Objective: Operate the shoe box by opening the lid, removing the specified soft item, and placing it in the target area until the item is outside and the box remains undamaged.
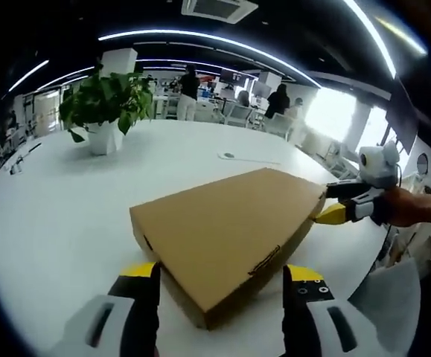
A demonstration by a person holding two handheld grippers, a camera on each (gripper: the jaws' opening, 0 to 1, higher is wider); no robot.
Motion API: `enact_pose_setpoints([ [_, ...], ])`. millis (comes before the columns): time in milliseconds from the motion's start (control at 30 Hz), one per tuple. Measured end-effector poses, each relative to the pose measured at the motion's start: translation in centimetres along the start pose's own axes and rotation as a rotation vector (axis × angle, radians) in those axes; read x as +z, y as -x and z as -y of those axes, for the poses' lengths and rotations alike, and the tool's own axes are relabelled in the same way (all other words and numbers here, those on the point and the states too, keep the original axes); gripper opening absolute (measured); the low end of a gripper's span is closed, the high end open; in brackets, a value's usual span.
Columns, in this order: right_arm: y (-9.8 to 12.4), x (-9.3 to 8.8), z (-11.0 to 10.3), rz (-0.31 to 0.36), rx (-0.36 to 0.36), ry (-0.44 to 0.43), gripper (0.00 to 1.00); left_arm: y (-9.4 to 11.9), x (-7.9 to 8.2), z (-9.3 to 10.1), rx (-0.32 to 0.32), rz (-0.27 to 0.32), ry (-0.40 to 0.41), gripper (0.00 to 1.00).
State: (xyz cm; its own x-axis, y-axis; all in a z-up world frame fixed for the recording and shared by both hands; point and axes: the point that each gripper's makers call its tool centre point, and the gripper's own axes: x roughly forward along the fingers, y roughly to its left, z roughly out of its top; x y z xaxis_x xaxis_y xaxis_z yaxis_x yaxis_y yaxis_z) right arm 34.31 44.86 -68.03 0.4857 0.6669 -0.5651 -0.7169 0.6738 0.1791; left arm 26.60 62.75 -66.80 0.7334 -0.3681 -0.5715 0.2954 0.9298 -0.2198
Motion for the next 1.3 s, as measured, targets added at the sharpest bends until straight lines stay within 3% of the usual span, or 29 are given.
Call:
enact_pose_setpoints([
  [433, 0.9, 2.1, -0.1, 0.052, 0.001, -0.028, 0.67, 0.6, 0.7, 0.2, 0.005, -0.007, -0.097, 0.68],
  [733, 1.6, 4.3, -0.1, 0.105, -0.002, -0.051, 0.67, 1.1, 2.0, -0.2, 0.024, 0.023, -0.107, 0.63],
  [900, 1.9, 5.7, 0.1, 0.133, -0.007, -0.06, 0.67, 1.4, 2.9, -0.6, 0.047, 0.045, -0.109, 0.57],
  [1133, 1.9, 6.1, 0.1, 0.134, -0.009, -0.069, 0.66, 1.4, 3.1, -0.9, 0.098, 0.039, -0.147, 0.52],
  [1300, 1.9, 6.8, 0.2, 0.143, -0.012, -0.074, 0.66, 1.6, 3.8, -1.3, 0.124, 0.065, -0.136, 0.5],
])
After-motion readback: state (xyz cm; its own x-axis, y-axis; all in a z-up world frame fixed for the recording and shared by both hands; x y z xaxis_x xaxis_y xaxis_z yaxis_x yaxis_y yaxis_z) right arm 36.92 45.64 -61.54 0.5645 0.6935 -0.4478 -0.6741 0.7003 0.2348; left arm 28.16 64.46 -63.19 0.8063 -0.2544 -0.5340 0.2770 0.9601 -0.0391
